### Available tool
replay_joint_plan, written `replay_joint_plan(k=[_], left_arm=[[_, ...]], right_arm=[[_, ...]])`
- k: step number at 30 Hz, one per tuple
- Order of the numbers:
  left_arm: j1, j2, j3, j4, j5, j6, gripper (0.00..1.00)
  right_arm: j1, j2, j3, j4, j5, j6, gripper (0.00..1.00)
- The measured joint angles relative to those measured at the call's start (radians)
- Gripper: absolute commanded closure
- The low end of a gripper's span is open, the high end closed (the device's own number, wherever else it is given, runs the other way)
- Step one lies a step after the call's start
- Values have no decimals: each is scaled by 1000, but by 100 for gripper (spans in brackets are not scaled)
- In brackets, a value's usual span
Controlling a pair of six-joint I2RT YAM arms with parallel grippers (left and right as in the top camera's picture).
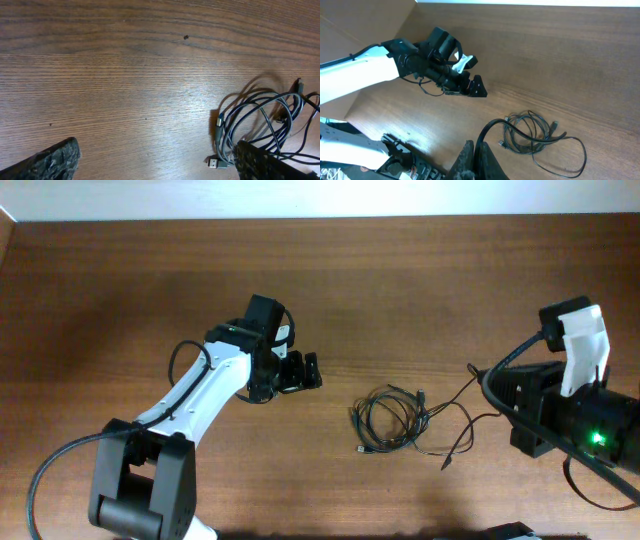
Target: Untangle cables
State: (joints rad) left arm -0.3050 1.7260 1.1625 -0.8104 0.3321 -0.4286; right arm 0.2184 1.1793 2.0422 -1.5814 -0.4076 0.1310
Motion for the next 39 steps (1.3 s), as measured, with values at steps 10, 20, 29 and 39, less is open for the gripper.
replay_joint_plan(k=[10, 20, 29, 39], left_arm=[[0, 0, 0, 0, 0, 0, 1], [0, 0, 0, 0, 0, 0, 1], [0, 0, 0, -1, 0, 0, 1], [0, 0, 0, 0, 0, 0, 1]], right_arm=[[0, 59, 0, -3, -1, 9, 96], [-340, 134, -1, 312, -435, 148, 96], [-599, 273, 3, 172, -702, 125, 96], [-643, 375, 3, 113, -759, 22, 96]])
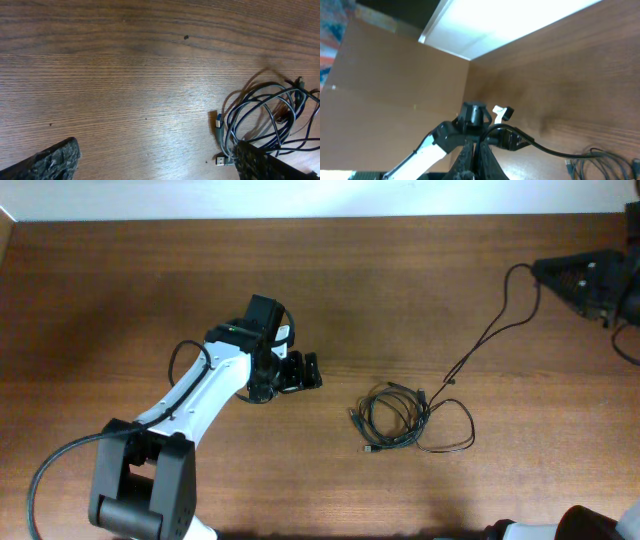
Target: Untangle cables
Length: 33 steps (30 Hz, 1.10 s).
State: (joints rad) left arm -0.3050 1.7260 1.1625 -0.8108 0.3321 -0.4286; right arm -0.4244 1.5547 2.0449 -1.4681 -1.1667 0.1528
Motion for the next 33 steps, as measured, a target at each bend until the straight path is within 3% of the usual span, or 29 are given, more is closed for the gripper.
replay_joint_plan(k=[8, 33], left_arm=[[0, 0, 0, 0, 0, 0, 1], [0, 0, 0, 0, 0, 0, 1]], right_arm=[[-175, 0, 0, -74, 39, -63, 96], [-179, 0, 0, -115, 101, -107, 96]])
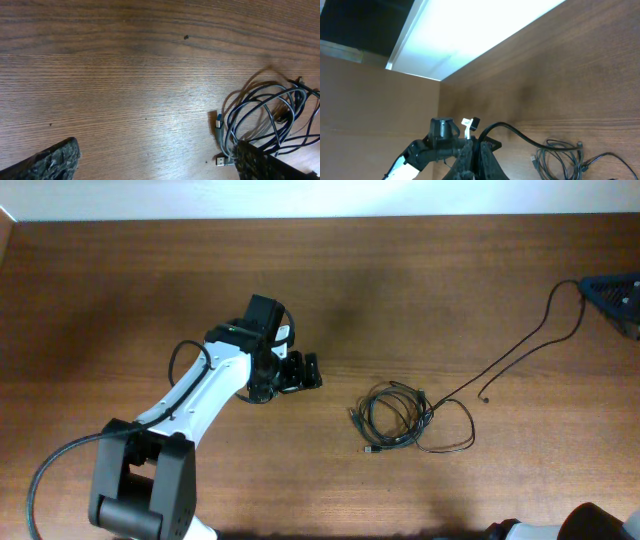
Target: Untangle cables
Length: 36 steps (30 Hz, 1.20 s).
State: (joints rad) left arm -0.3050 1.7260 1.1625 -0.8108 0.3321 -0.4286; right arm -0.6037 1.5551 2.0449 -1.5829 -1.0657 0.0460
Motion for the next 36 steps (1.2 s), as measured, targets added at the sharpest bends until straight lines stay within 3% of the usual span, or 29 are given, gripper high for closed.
replay_joint_plan(k=[29, 36], left_arm=[[0, 0, 0, 0, 0, 0, 1], [0, 0, 0, 0, 0, 0, 1]], right_arm=[[0, 0, 0, -60, 34, -24, 96], [-17, 6, 0, 26, 60, -24, 96]])
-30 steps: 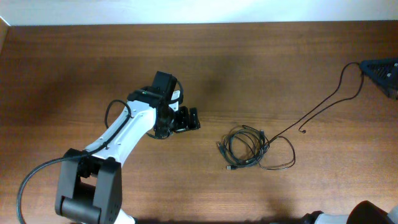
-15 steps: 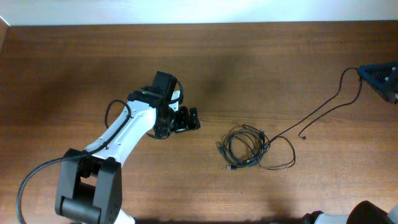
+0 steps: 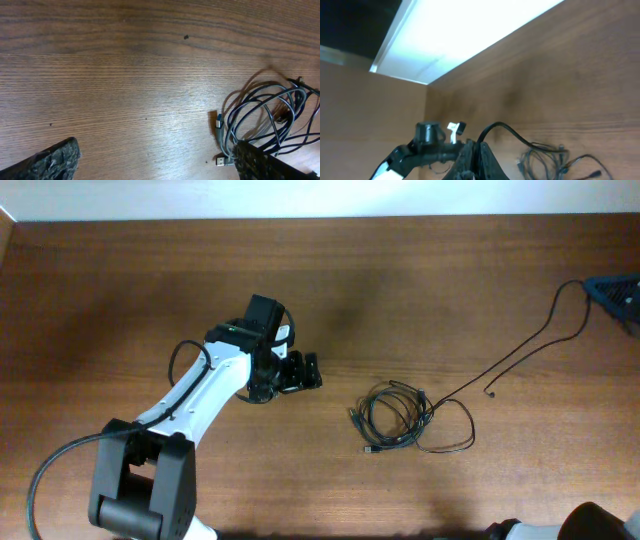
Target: Untangle cables
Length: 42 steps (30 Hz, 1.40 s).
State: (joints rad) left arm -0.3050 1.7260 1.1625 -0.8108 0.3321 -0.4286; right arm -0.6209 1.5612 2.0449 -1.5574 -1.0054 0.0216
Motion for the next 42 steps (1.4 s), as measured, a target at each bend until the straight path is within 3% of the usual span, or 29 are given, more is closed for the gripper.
replay_joint_plan(k=[8, 9, 12, 15, 22, 27, 35, 42], left_arm=[[0, 0, 0, 0, 0, 0, 1], [0, 0, 0, 0, 0, 0, 1], [0, 0, 0, 0, 0, 0, 1], [0, 0, 0, 0, 0, 0, 1], [0, 0, 0, 0, 0, 0, 1], [0, 0, 0, 0, 0, 0, 1], [0, 0, 0, 1, 0, 0, 1], [0, 0, 0, 0, 0, 0, 1]], right_arm=[[-14, 210, 1, -18, 357, 35, 96], [-14, 266, 1, -35, 395, 35, 91], [-14, 368, 1, -75, 461, 42, 0], [-14, 468, 1, -95, 503, 42, 2], [11, 480, -7, -137, 517, 42, 1], [187, 480, -116, -132, 520, 6, 1], [404, 483, -500, 95, 525, -7, 3], [460, 483, -575, 205, 507, 53, 8]])
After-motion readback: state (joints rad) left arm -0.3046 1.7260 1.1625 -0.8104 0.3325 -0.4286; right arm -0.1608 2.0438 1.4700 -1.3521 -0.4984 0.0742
